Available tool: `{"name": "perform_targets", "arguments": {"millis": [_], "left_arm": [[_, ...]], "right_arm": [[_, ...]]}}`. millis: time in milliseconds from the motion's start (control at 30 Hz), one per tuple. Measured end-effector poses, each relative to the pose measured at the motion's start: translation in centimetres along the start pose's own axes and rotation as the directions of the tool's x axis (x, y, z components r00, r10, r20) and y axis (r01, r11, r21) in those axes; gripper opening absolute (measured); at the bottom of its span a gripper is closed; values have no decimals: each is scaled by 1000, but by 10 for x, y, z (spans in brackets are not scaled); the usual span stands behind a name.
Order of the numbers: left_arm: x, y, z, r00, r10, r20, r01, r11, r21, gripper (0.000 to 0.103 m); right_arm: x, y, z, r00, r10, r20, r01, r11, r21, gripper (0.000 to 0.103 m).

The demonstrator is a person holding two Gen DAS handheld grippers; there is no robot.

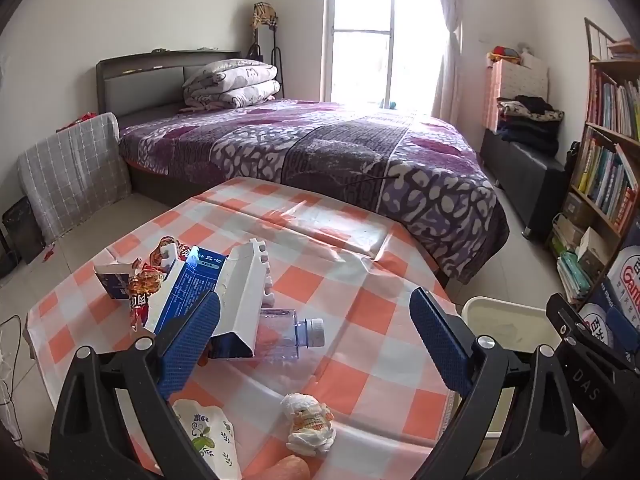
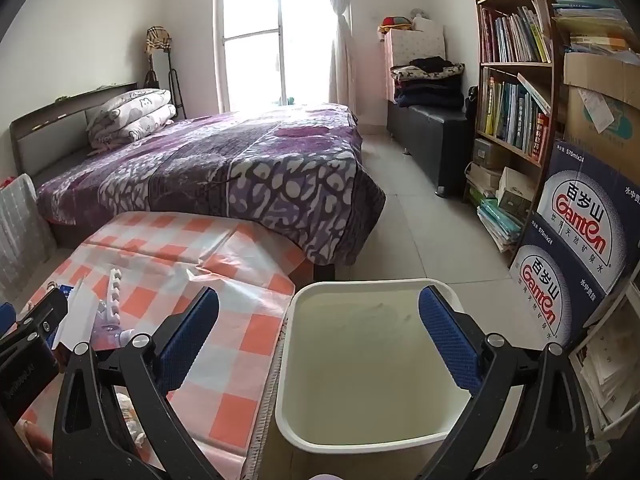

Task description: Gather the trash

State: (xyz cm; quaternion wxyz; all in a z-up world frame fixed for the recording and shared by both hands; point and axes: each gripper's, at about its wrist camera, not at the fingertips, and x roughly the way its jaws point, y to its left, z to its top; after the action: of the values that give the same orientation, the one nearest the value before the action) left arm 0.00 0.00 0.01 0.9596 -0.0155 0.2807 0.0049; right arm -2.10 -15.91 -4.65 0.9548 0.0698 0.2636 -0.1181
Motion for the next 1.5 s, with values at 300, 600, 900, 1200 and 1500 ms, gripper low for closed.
{"name": "perform_targets", "arguments": {"millis": [300,600,900,1200,1500], "left_arm": [[-1,0,-2,1000,-1,-3,1,1000,-2,93],[2,4,-7,1000,1,-1,-1,1000,1,93],[3,5,-8,1000,0,-2,0,1000,4,93],[5,2,-6,1000,5,-4,-5,1000,11,93],[7,1,-11,1000,10,-6,-10,1000,18,93]], "right_arm": [[-1,-2,0,1000,4,1,-4,1000,7,96],[0,-2,-1,1000,4,-3,-4,1000,3,96],[-1,-2,-1,1000,3,-6,-3,1000,4,96],[-1,-5,1,1000,7,-13,-7,1000,4,96],[1,-2,-1,999,8,-53,-7,1000,8,96]]}}
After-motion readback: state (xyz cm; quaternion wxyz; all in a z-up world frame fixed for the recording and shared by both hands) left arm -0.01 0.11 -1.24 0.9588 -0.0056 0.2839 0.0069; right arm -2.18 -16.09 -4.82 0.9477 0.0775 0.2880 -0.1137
